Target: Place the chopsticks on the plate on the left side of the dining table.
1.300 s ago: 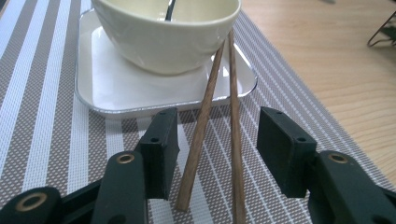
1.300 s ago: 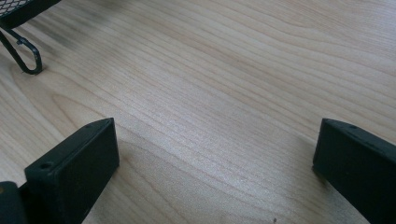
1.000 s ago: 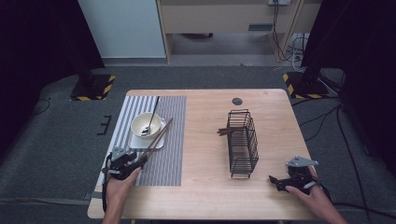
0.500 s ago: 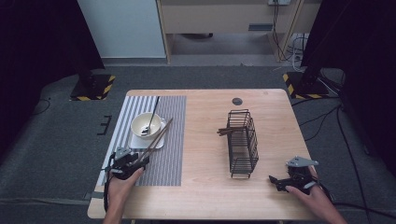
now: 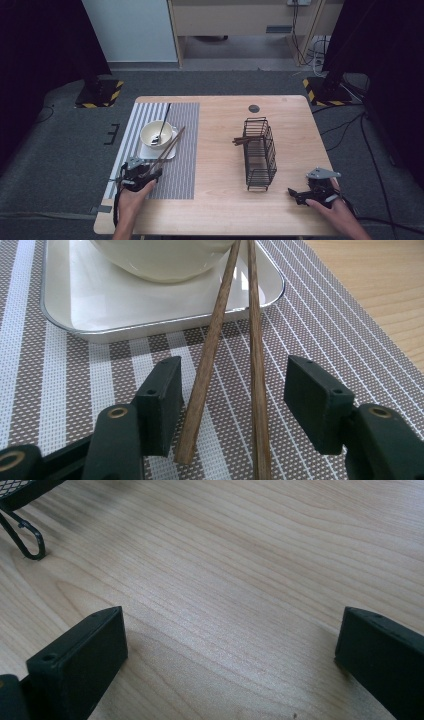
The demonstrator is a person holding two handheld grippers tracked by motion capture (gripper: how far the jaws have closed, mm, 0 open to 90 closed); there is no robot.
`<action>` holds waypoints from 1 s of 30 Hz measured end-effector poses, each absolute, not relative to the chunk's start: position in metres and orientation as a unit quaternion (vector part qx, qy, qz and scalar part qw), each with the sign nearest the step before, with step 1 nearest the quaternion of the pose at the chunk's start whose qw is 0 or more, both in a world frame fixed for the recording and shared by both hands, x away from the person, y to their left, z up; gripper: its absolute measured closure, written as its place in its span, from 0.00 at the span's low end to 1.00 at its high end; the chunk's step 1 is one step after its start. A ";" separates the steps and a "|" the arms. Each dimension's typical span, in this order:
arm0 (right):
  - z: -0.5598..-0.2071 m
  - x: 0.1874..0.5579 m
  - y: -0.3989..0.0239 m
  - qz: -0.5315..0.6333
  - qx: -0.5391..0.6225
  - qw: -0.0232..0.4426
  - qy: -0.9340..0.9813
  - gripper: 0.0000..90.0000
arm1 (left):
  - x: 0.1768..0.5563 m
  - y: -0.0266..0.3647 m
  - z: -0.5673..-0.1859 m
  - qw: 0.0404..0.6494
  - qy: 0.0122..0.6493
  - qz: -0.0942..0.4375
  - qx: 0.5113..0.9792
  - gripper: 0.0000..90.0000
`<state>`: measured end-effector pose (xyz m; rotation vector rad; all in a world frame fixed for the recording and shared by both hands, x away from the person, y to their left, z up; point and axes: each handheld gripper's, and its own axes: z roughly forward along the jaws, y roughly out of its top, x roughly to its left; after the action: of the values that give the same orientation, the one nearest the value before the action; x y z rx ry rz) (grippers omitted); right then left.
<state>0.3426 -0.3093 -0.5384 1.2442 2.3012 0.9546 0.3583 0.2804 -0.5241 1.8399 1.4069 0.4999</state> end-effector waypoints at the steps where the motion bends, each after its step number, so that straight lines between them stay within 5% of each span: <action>1: -0.538 0.343 -0.309 0.337 0.440 0.177 0.813 0.00 | 0.358 0.280 -0.524 0.375 0.551 0.196 0.720 0.45; 30: -0.538 0.343 -0.309 0.337 0.440 0.177 0.813 0.00 | 0.362 0.277 -0.527 0.349 0.557 0.207 0.725 0.59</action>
<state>0.3426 -0.3093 -0.5384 1.2445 2.3014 0.9549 0.3620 0.2771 -0.5268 1.8788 1.4443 0.5360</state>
